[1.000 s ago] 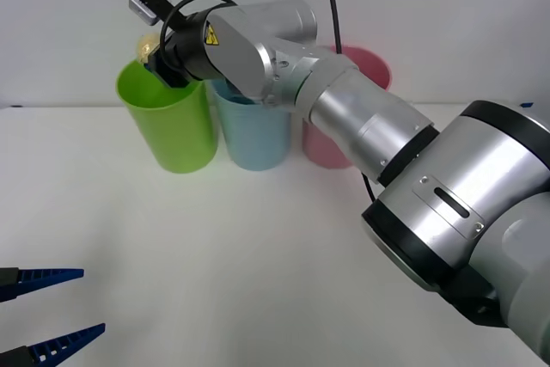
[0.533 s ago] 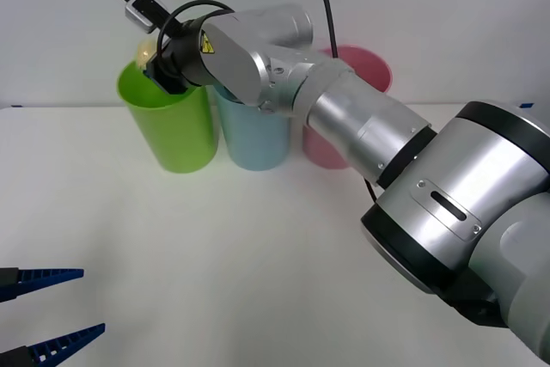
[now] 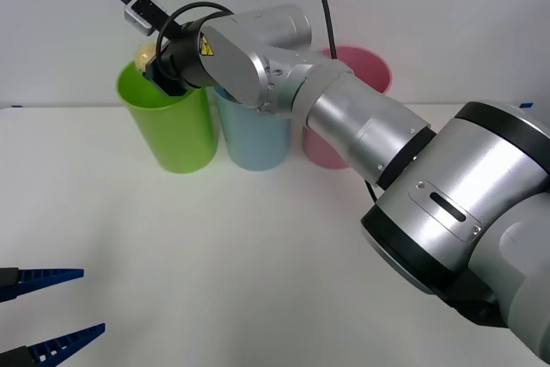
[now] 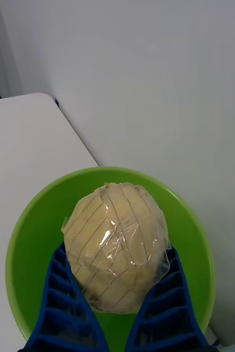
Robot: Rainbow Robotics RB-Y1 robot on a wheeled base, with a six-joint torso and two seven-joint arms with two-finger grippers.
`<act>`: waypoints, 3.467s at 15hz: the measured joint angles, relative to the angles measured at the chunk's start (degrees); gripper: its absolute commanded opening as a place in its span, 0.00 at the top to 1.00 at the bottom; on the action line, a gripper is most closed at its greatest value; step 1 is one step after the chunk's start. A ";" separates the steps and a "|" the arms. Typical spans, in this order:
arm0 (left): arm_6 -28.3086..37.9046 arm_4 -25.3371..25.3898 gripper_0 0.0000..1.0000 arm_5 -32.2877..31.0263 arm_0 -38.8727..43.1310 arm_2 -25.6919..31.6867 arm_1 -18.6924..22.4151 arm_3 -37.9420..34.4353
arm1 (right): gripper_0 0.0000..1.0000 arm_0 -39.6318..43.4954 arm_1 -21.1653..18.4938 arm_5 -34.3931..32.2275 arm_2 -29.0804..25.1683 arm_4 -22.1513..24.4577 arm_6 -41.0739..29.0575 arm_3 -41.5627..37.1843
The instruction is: Put cans in the blue bin and PET bottles in the pink bin and trash in the green bin.
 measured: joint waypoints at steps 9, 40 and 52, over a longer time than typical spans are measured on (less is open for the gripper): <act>0.00 0.00 0.00 0.00 0.00 0.00 0.00 0.00 | 0.07 0.05 0.00 0.05 0.00 0.13 -0.20 0.00; 0.00 0.00 0.00 0.00 0.00 0.00 0.00 0.00 | 0.00 34.38 -22.57 -2.37 -7.36 -11.91 4.50 -54.32; 0.00 0.01 0.00 0.00 0.00 0.00 0.00 0.00 | 0.00 62.10 -19.75 -25.67 -29.45 -35.64 42.48 -63.44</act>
